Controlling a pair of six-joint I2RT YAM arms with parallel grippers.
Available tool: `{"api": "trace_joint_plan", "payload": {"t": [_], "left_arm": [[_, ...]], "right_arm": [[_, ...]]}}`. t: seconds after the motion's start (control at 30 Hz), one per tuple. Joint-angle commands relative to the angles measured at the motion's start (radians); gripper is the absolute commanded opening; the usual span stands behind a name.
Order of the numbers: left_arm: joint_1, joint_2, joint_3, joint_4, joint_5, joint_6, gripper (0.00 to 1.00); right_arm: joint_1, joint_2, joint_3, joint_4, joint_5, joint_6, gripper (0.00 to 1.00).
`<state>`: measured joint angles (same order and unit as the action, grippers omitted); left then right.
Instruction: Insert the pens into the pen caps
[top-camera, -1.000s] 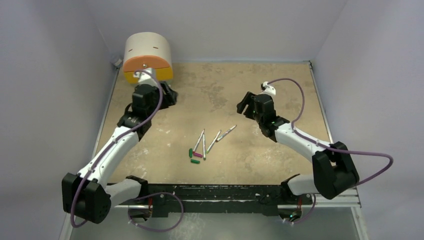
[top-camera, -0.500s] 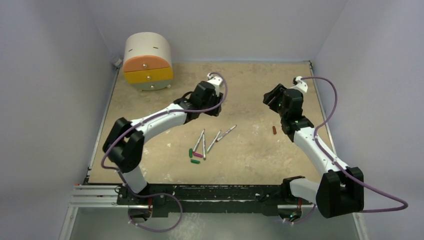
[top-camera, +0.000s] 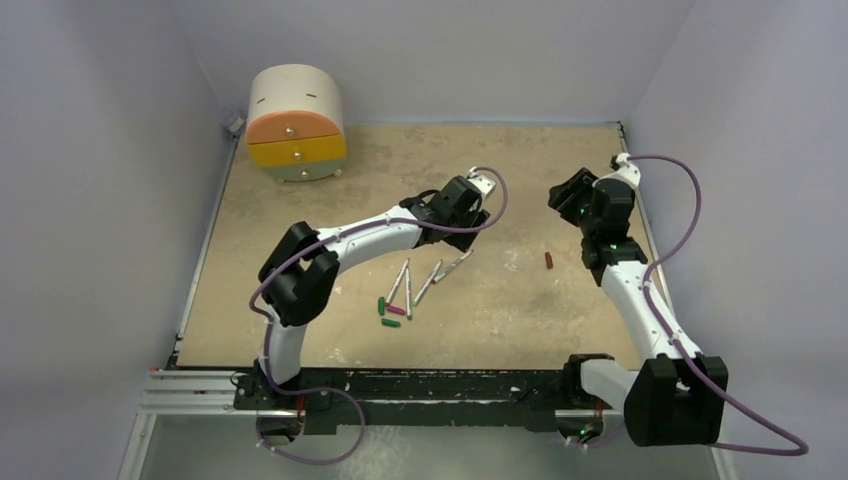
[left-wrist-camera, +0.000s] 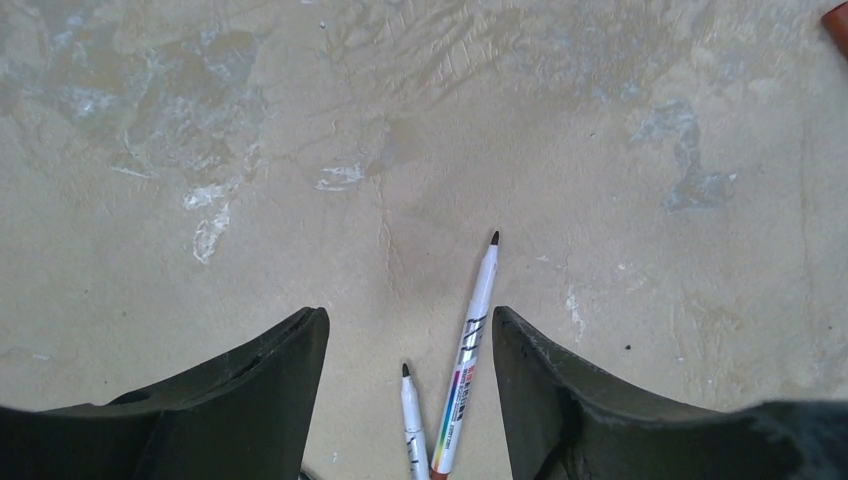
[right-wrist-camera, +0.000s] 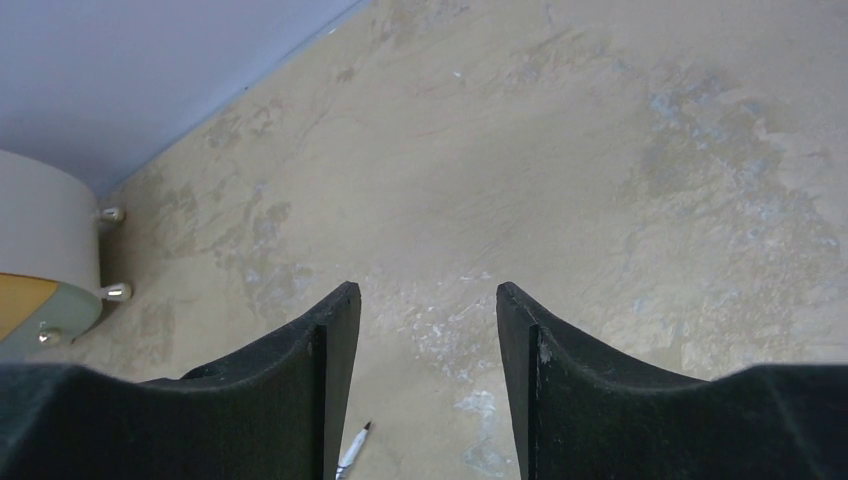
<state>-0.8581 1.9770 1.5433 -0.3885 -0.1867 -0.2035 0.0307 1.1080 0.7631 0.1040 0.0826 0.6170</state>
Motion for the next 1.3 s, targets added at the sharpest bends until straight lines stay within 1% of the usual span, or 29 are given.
{"api": "trace_joint_plan", "payload": {"t": [0.0, 0.2, 0.47, 0.63, 0.73, 0.93, 1.0, 1.17, 1.27], "left_arm": [[-0.002, 0.028, 0.009, -0.008, 0.014, 0.060, 0.61], [-0.048, 0.069, 0.012, -0.028, -0.001, 0.085, 0.61], [-0.056, 0.084, -0.010, -0.037, 0.045, 0.080, 0.56], [-0.068, 0.114, -0.011, -0.070, 0.036, 0.087, 0.51], [-0.073, 0.129, -0.020, -0.091, 0.013, 0.090, 0.51], [-0.082, 0.132, -0.046, -0.084, 0.014, 0.084, 0.50], [-0.084, 0.132, -0.054, -0.082, 0.006, 0.084, 0.46], [-0.084, 0.133, -0.063, -0.087, 0.033, 0.094, 0.26], [-0.084, 0.131, -0.066, -0.086, 0.050, 0.092, 0.19]], "right_arm": [[-0.032, -0.020, -0.009, 0.008, -0.042, -0.033, 0.55], [-0.046, -0.012, -0.016, 0.013, -0.048, -0.037, 0.54], [-0.054, 0.004, -0.028, 0.031, -0.057, -0.042, 0.53], [-0.057, 0.006, -0.026, 0.032, -0.070, -0.040, 0.53], [-0.057, 0.000, -0.017, 0.024, -0.076, -0.048, 0.53], [-0.058, -0.004, -0.009, 0.021, -0.076, -0.053, 0.53], [-0.057, -0.004, -0.006, 0.015, -0.080, -0.052, 0.53], [-0.057, -0.011, -0.003, 0.012, -0.076, -0.067, 0.53], [-0.058, -0.013, -0.002, 0.005, -0.067, -0.070, 0.53]]}}
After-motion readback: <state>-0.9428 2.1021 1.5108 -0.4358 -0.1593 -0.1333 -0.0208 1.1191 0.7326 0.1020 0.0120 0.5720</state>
